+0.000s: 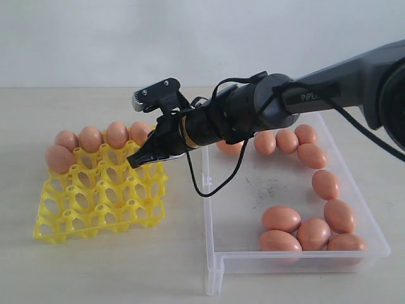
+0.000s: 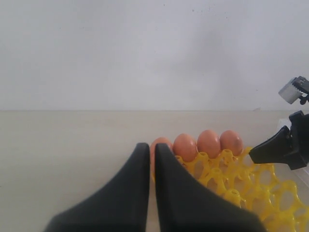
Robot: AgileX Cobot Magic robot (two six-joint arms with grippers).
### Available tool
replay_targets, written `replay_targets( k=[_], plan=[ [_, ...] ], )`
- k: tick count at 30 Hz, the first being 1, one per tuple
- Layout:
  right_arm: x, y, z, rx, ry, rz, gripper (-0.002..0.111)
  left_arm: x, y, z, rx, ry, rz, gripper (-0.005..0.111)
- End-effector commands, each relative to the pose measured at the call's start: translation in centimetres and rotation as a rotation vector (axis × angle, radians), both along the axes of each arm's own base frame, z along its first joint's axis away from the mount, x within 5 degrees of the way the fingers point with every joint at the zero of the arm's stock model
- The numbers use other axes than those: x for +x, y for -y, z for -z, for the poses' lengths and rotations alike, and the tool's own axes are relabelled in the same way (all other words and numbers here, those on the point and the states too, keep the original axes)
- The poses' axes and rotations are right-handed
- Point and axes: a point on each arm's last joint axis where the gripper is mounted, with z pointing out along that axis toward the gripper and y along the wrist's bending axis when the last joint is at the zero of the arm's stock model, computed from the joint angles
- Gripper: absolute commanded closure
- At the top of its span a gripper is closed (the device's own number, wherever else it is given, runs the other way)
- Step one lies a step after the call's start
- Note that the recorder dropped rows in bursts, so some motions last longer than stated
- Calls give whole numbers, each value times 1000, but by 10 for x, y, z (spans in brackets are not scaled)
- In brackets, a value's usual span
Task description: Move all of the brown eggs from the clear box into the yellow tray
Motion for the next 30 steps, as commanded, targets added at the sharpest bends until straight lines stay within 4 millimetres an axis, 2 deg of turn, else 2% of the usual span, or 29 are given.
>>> replay_targets(
  k=[1,14,23,30],
  plan=[
    [-2,-7,-1,1,12,-32,109,0,0,0,-5,13,-6,103],
    [-1,-9,-1,-9,29,-8,109,0,0,0,-5,13,-6,103],
    [-1,2,11,-71,38,71,109,0,0,0,-5,13,-6,103],
    [0,4,11,-73,38,105,109,0,0,0,-5,13,-6,103]
  ],
)
